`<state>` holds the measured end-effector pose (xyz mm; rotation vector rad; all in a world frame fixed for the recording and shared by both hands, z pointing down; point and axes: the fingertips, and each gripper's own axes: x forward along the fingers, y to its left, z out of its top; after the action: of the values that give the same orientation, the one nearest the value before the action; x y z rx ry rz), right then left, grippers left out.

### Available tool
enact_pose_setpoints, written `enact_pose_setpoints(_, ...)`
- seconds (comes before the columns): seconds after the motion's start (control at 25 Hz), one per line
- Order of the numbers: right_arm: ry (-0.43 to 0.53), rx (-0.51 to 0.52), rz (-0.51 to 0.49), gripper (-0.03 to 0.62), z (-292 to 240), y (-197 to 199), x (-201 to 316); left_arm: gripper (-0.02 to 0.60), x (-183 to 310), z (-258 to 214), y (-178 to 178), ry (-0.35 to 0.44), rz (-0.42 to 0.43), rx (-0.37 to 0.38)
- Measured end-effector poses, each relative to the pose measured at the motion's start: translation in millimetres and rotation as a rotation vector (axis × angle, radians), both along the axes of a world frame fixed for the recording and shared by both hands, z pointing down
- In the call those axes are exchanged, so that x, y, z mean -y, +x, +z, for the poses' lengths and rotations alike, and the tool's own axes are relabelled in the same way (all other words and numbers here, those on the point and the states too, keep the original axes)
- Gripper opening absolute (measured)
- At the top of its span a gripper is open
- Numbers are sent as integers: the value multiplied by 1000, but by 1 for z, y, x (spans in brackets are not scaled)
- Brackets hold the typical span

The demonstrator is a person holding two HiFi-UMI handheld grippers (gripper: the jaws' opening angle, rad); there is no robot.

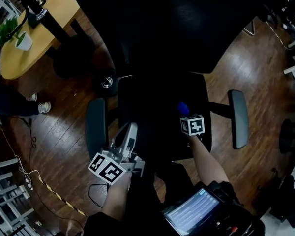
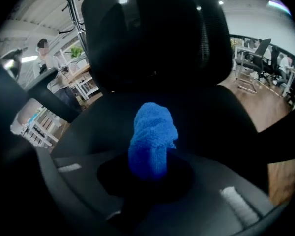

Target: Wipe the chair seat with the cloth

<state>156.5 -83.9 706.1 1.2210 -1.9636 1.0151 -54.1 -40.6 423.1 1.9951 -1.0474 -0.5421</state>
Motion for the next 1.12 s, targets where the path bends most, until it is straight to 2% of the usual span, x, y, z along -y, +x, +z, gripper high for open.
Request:
enact_pose_setpoints(0.12, 13, -77, 64, 48, -7, 61, -5, -6, 4, 1, 9, -7, 9, -1)
enact_pose_setpoints(0.2, 30, -108, 84, 48, -12, 81, -5, -6, 5, 1, 16, -6, 19, 1)
enact_pose_setpoints(0.36, 33, -93, 93, 49, -14, 78, -6, -6, 4, -3, 29, 2, 43, -1)
enact_pose_setpoints(0.48, 44, -123, 92, 49, -13, 83, -10, -6, 0, -2, 31, -5, 49, 2)
enact_pose_setpoints(0.6, 62, -81, 90, 49, -24, 78, -4, -6, 1, -5, 29, -8, 38, -26)
enact_pose_setpoints(0.72, 94, -14, 36, 49, -40, 31, 6, -6, -1, -10, 16, 3, 1, -30)
enact_pose_setpoints(0.84, 80, 101, -39, 49, -48, -52, 1, -6, -6, -12, 0, 5, -26, -23)
enact_pose_setpoints(1.12, -29, 245, -337, 49, -44, -236, -62, -6, -15, -15, -42, 16, -116, -21)
